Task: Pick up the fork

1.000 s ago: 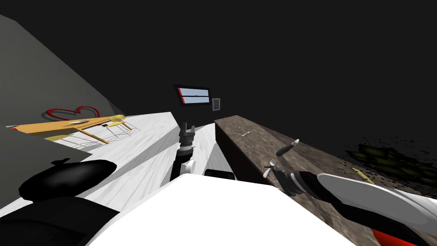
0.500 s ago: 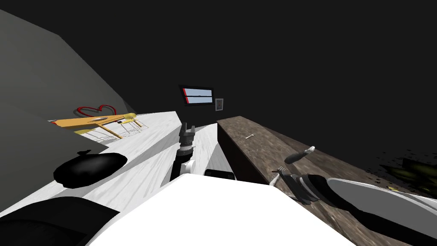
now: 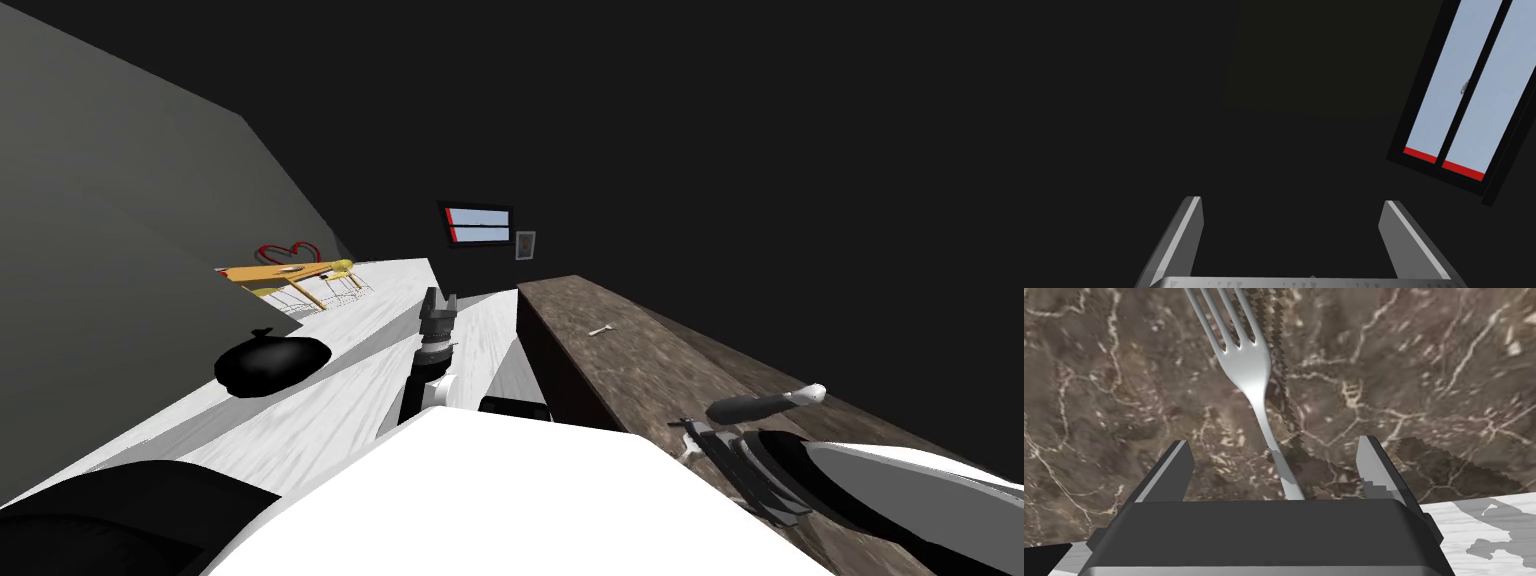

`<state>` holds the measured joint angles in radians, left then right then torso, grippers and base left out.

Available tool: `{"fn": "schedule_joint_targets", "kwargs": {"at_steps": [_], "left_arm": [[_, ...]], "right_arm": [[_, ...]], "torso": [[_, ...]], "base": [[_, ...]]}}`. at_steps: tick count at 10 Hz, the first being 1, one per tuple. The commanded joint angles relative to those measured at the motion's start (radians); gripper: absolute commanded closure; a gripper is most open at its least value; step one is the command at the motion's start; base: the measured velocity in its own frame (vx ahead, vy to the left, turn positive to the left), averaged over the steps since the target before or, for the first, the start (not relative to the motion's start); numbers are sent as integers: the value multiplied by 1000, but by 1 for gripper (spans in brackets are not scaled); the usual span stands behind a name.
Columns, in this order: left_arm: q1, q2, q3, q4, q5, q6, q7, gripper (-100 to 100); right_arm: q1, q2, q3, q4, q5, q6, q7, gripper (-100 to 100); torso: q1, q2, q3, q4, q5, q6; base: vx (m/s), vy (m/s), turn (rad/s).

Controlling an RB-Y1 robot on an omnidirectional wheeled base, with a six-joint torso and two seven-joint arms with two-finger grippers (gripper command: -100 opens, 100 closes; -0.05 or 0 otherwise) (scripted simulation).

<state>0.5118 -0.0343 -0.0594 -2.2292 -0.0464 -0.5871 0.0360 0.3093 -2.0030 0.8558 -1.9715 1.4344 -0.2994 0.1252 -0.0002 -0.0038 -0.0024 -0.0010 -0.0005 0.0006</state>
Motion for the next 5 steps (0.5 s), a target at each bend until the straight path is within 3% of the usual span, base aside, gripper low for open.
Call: {"fn": "schedule_joint_targets", "kwargs": {"at_steps": [1,2,4,5], "left_arm": [[0,0,0,0,0,0,0,0],[0,0,0,0,0,0,0,0],[0,0,0,0,0,0,0,0],[0,0,0,0,0,0,0,0]], "right_arm": [[-5,1,20,17,34,-10,-36,-100],[-8,4,35,28,55,-15,-59,-100],[-9,7,33,30,54,-18,-54,-100],[-9,7,33,30,57,-18,-59,0]], "torso": [[0,0,0,0,0,0],[0,1,0,0,0,0],[-2,1,0,0,0,0],[0,3,1,1,0,0]], "base": [[48,-20,118],[57,-35,171],[32,-35,45],[0,0,0]]}}
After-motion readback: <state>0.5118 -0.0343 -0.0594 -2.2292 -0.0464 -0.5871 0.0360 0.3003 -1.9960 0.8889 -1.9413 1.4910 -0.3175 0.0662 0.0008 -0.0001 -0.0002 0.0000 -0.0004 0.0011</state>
